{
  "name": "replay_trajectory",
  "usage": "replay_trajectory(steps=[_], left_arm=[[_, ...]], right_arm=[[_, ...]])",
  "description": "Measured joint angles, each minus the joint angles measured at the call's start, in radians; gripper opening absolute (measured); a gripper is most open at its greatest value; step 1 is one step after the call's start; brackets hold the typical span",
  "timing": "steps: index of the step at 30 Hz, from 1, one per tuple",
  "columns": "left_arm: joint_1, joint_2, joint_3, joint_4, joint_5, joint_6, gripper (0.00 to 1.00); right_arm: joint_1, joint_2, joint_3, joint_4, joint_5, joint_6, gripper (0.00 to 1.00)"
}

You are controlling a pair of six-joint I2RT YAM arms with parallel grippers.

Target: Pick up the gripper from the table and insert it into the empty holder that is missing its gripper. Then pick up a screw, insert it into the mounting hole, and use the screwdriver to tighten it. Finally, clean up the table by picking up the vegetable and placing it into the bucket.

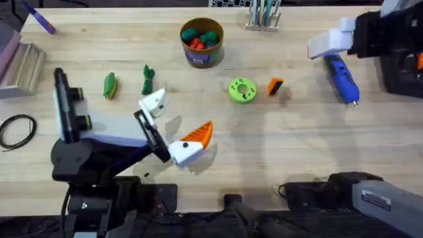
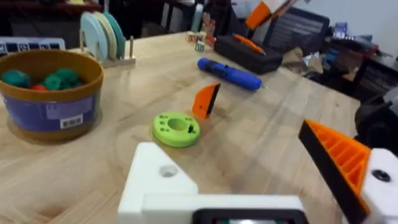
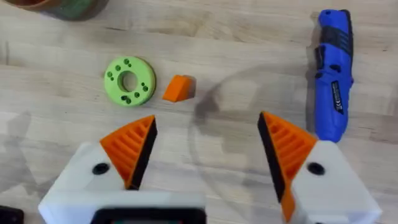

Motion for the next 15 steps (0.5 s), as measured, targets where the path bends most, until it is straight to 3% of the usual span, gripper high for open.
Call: replay_trajectory(steps=[4, 9, 15], left_arm=[[0.000, 0.000, 0.000, -0.081, 0.028, 0.082, 0.985], [0.000, 0.000, 0.002, -0.100, 0.092, 0.223, 0.985], [0.000, 0.000, 0.003, -0.106, 0.122, 0.294, 0.985]], right_arm=[[0.000, 0.000, 0.000, 0.000, 0.000, 0.000, 0.992], [0.000, 0.000, 0.000, 0.000, 0.000, 0.000, 0.991], [0.000, 0.000, 0.000, 0.000, 0.000, 0.000, 0.992]])
